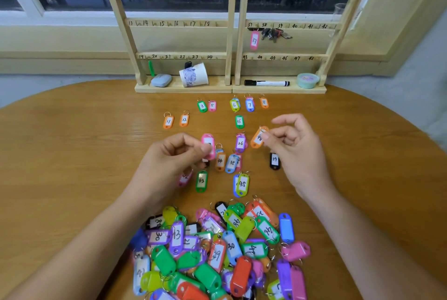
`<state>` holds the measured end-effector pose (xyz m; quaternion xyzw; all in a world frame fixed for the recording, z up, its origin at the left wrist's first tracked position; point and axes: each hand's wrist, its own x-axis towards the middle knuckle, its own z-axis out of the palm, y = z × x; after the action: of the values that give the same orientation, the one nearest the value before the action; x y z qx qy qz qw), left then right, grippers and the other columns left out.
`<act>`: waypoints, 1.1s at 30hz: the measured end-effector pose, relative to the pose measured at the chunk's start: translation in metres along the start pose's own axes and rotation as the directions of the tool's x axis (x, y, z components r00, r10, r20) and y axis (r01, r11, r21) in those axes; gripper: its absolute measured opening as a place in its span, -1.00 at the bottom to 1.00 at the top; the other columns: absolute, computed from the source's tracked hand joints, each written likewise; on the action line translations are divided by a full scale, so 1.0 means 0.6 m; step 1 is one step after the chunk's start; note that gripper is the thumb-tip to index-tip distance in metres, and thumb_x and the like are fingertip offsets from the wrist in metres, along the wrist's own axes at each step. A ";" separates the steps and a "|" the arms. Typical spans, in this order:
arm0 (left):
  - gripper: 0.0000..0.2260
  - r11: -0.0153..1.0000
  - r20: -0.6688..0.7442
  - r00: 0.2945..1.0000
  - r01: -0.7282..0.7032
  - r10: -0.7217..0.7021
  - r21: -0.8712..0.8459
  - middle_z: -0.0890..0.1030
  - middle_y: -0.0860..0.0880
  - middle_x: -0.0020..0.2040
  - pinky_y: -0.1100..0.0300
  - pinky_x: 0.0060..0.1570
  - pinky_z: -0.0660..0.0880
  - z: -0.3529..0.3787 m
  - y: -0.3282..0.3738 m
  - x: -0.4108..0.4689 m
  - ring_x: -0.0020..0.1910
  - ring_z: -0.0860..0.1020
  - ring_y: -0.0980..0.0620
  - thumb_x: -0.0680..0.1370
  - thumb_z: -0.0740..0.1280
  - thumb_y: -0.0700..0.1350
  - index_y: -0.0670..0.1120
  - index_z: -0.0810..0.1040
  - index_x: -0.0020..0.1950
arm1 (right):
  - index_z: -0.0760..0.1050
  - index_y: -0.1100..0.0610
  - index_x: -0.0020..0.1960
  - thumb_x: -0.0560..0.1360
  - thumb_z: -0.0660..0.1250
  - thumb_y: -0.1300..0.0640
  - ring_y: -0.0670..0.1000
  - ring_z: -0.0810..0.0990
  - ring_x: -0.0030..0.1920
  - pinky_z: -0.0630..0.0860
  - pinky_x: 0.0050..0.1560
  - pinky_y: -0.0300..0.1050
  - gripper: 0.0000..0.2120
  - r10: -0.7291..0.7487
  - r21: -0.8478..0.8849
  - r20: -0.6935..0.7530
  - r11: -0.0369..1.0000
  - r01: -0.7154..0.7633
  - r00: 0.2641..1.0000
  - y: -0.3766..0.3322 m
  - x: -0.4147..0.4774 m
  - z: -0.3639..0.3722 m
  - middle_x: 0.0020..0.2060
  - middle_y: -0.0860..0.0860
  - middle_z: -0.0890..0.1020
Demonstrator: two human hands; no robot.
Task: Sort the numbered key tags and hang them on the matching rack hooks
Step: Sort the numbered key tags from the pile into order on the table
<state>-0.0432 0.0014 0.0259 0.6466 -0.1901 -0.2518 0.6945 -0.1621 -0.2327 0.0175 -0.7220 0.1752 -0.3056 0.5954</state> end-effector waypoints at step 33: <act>-0.91 0.984 -0.104 0.995 0.028 -0.010 0.177 0.75 -0.21 -0.18 0.10 -0.28 0.50 -0.012 -0.001 0.008 -0.21 0.69 -0.12 0.64 0.46 -0.13 -0.13 0.73 -0.01 | 0.66 0.03 -0.20 0.48 0.63 0.08 -0.03 0.64 -0.40 0.53 -0.32 -0.07 -0.83 0.287 -0.540 0.276 0.836 -0.100 0.917 0.007 -0.016 -0.030 -0.34 -0.01 0.71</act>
<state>-0.0354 0.0042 0.0243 0.7200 -0.1698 -0.2070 0.6402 -0.1804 -0.2415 0.0129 -0.8750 0.2164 -0.0531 0.4298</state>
